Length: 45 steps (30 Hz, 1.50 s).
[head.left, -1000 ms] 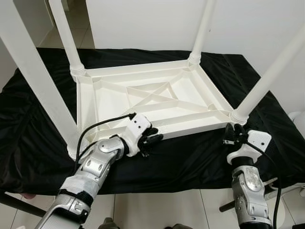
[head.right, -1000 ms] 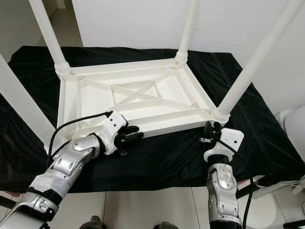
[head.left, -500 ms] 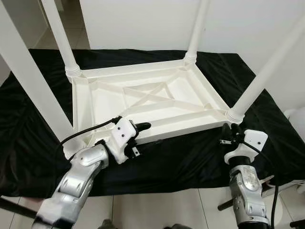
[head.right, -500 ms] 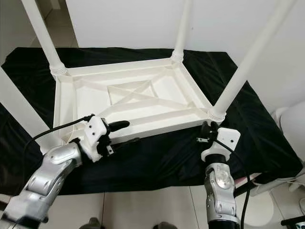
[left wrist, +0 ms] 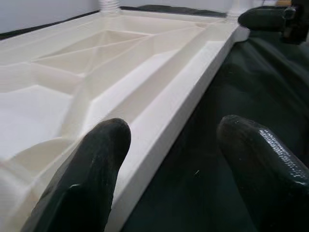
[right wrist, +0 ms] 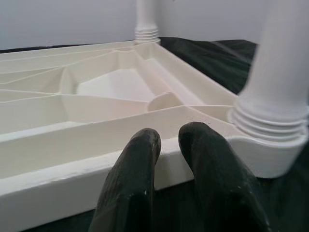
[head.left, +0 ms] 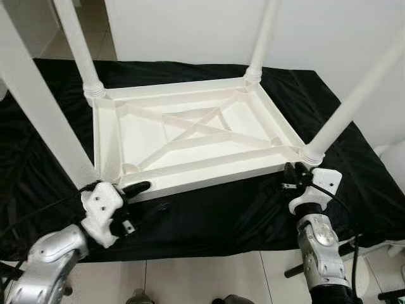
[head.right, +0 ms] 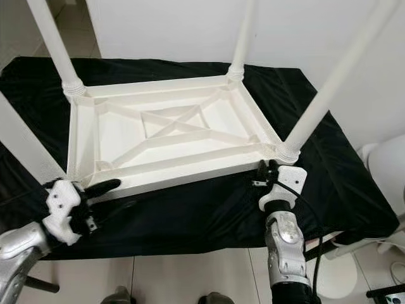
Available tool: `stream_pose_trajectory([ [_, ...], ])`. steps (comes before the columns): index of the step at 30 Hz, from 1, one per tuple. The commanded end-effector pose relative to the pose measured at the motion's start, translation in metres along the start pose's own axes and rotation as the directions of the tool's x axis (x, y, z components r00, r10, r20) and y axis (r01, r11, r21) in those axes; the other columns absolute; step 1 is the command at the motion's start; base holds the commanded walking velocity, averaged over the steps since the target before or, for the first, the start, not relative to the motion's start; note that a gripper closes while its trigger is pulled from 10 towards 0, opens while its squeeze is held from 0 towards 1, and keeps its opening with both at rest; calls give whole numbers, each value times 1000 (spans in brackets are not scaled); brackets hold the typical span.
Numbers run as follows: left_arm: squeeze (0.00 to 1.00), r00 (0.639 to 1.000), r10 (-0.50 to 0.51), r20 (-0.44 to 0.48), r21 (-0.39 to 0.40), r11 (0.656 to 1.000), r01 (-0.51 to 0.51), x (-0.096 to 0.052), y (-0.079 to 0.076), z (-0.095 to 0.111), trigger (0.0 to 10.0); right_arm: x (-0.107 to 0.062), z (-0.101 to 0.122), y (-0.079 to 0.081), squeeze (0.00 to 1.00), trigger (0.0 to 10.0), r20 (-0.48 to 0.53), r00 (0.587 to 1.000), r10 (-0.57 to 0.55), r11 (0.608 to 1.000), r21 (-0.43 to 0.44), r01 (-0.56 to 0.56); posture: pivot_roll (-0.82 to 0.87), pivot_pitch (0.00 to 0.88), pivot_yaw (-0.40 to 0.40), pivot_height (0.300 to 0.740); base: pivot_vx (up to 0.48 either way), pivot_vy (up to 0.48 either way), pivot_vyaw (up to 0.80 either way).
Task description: Building children table
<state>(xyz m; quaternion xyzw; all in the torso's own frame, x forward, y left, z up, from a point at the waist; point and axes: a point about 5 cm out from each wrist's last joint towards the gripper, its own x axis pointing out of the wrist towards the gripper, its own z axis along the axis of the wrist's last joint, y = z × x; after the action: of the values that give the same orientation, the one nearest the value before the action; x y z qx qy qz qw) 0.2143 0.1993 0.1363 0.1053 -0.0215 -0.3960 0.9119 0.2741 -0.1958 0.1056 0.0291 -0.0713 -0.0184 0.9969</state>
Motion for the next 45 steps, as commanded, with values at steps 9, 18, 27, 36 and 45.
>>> stream_pose_trajectory([
  [9,0,997,-26,-68,92,995,32,-38,15,12,10000,5,-11,7,0,10000,-30,999,28,1000,13,-28,245,53,-85,740,0,0,0],
  [18,0,993,72,-98,104,993,-62,-85,37,32,10000,18,-15,19,0,10000,-39,996,85,996,30,-84,323,69,-121,740,0,0,0],
  [27,0,942,262,-209,149,961,-234,-136,65,34,10000,27,-17,28,0,10000,-38,992,123,992,43,-122,366,78,-129,740,0,0,0],
  [36,0,854,482,-198,208,872,-444,-140,113,35,10000,28,-19,31,0,10000,-30,993,114,992,54,-113,360,69,-101,740,0,0,0],
  [45,0,865,499,-53,151,860,-487,-68,139,36,10000,21,-21,31,0,10000,-13,995,99,994,48,-98,296,65,-63,740,0,0,0],
])
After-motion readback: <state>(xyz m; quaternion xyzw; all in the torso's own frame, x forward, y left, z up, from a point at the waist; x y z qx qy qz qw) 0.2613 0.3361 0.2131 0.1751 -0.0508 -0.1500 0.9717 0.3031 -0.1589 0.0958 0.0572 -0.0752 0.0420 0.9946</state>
